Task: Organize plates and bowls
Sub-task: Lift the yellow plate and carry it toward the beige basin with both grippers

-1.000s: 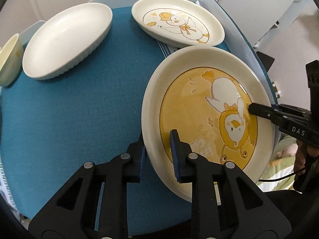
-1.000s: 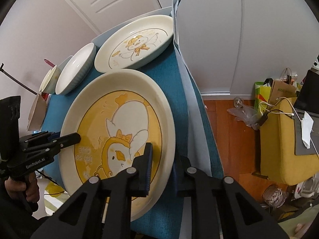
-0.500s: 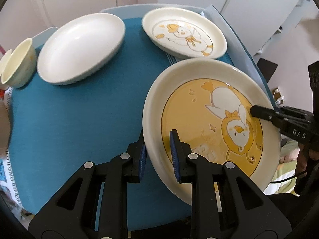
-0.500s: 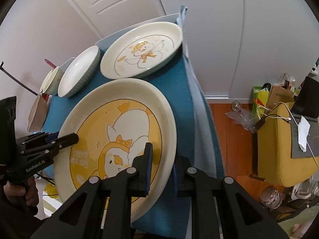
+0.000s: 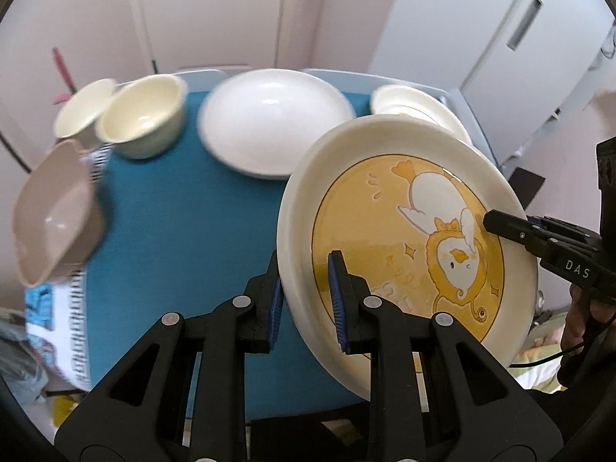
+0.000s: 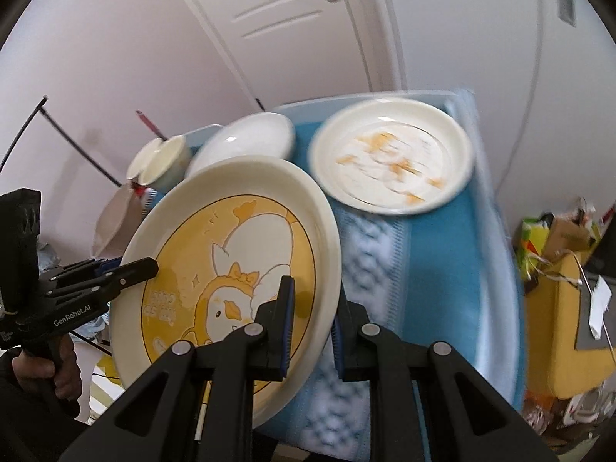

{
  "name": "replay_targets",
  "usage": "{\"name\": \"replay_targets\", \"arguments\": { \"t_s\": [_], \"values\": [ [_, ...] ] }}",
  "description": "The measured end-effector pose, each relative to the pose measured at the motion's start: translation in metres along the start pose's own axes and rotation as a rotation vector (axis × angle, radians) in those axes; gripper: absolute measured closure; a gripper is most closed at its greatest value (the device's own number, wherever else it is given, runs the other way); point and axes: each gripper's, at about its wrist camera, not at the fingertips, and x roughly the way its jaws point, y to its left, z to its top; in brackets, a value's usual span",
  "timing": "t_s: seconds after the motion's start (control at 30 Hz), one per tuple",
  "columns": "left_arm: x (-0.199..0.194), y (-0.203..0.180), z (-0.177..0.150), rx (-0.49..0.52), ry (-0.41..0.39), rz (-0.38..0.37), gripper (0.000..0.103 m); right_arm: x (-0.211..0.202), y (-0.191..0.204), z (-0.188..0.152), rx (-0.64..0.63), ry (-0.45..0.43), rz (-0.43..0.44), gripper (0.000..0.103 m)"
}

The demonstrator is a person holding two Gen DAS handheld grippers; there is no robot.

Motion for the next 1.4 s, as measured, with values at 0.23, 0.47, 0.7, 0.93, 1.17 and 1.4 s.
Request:
{"name": "replay_targets", "arguments": {
  "t_s": [0.23, 0.47, 0.7, 0.93, 1.17, 1.4],
  "values": [
    [-0.027, 0.078, -0.021, -0.057, 0.01, 0.048, 0.084, 0.038, 0.069, 0.002, -0.033, 0.023, 0.052, 0.087],
    [-0.018, 0.143, -0.04, -0.093, 0.044, 0.051, 0.084, 0.085, 0.118, -0.003, -0.045, 0.05, 0.066, 0.087],
    [0.023, 0.183, -0.052, -0.092, 0.078, 0.029, 0.084, 0.13, 0.142, -0.01, -0.061, 0.049, 0.032, 0.087],
    [0.034, 0.192, -0.056, -0.086, 0.05, 0.007, 0.084, 0.145, 0.141, -0.01, -0.052, 0.043, 0.023, 0.087],
    [0.032, 0.189, -0.052, -0.056, 0.036, 0.022, 0.084, 0.152, 0.14, -0.013, -0.035, 0.084, -0.009, 0.087],
    [0.033, 0.178, -0.05, -0.015, 0.037, 0.056, 0.065, 0.153, 0.143, -0.012, -0.051, 0.081, -0.031, 0.087]
  ]
}}
